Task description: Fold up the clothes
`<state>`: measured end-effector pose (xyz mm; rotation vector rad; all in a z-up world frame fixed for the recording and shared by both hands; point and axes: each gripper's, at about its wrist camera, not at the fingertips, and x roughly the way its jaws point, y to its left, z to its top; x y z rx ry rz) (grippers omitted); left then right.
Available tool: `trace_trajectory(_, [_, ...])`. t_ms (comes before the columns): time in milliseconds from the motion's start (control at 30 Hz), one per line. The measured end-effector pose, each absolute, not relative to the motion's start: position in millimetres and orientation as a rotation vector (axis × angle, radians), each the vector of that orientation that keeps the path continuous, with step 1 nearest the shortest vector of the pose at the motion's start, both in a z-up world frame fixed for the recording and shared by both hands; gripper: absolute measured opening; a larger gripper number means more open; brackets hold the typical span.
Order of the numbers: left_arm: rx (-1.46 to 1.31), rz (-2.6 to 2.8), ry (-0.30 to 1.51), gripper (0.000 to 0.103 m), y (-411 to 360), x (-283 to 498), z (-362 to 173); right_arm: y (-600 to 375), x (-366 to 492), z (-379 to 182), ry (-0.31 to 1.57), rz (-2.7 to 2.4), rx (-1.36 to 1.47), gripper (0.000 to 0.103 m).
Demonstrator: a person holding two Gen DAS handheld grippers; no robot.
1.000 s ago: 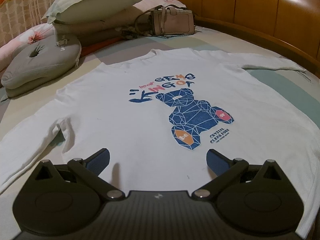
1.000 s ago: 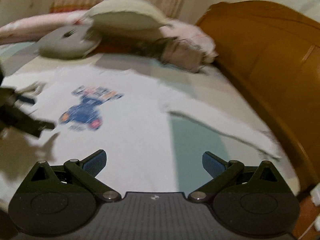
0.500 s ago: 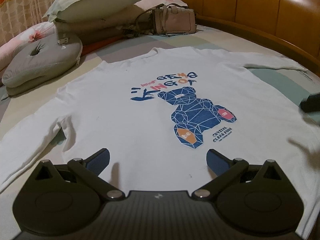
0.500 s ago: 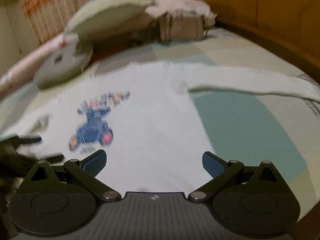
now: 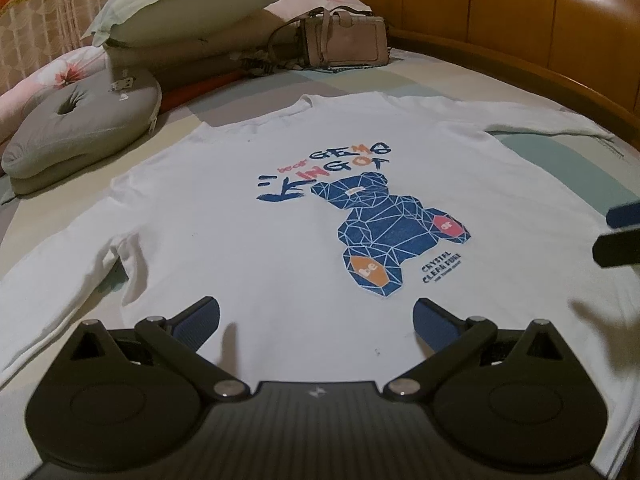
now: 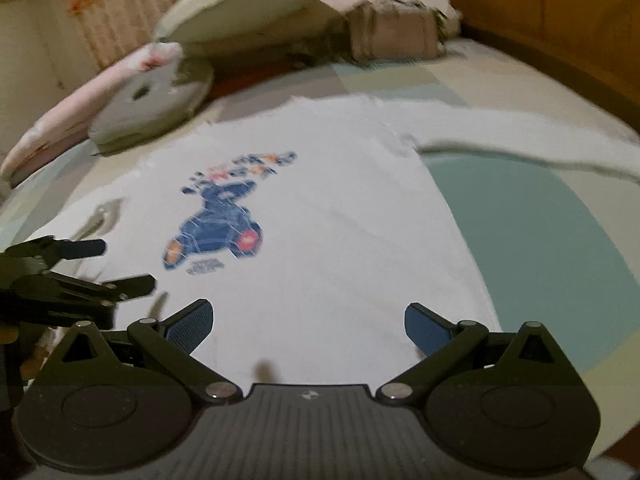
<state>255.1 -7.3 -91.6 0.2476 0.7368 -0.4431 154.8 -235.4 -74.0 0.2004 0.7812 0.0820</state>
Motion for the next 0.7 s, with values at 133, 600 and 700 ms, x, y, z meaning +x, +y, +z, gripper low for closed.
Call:
trace_trajectory(133, [0.245, -0.445, 0.735, 0.102, -7, 255, -91, -225, 169, -73, 0.813, 0.101, 0.152, 0.103])
trace_trajectory(600, [0.252, -0.443, 0.739, 0.102, -8, 255, -93, -217, 168, -112, 0.875, -0.007, -0.013, 0.103])
trace_trajectory(700, [0.258, -0.445, 0.738, 0.102, -9, 254, -93, -218, 166, -111, 0.875, -0.008, 0.004, 0.103])
